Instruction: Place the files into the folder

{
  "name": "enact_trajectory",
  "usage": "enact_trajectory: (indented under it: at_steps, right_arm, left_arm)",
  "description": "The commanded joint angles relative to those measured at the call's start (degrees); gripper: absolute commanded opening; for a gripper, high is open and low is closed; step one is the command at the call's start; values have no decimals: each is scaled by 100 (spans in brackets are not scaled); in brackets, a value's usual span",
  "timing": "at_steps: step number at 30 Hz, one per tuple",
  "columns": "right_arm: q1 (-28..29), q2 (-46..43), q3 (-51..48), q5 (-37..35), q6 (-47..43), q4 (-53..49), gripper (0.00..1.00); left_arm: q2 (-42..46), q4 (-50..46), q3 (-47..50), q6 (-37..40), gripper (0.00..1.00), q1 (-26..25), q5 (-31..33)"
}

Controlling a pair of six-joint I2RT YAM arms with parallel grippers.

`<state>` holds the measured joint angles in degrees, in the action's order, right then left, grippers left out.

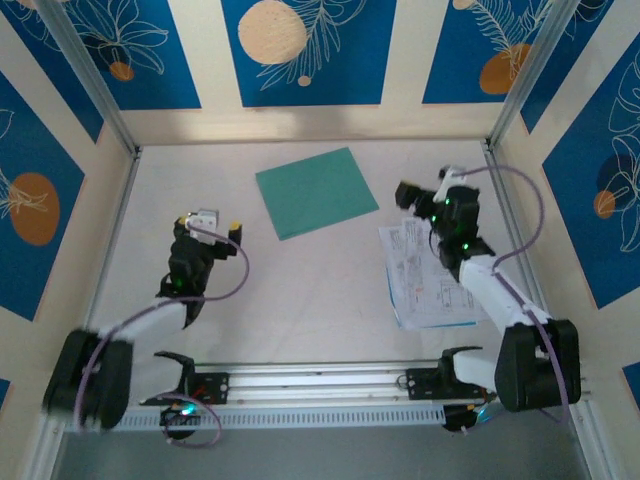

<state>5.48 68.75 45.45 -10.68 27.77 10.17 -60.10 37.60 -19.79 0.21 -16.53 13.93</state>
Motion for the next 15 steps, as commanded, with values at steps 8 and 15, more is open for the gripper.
enact_trajectory:
  at_steps: [8,15]
  right_arm:
    - [2301,3268,3976,75,1434,-4972,64]
    - [2843,5542,6360,1048,1648,-5697,38]
  left_arm:
    - [1281,-4875,-1414,-4046,100,-143,-1703]
    - [1328,-5821,-1526,-4337,99,-703,-2400]
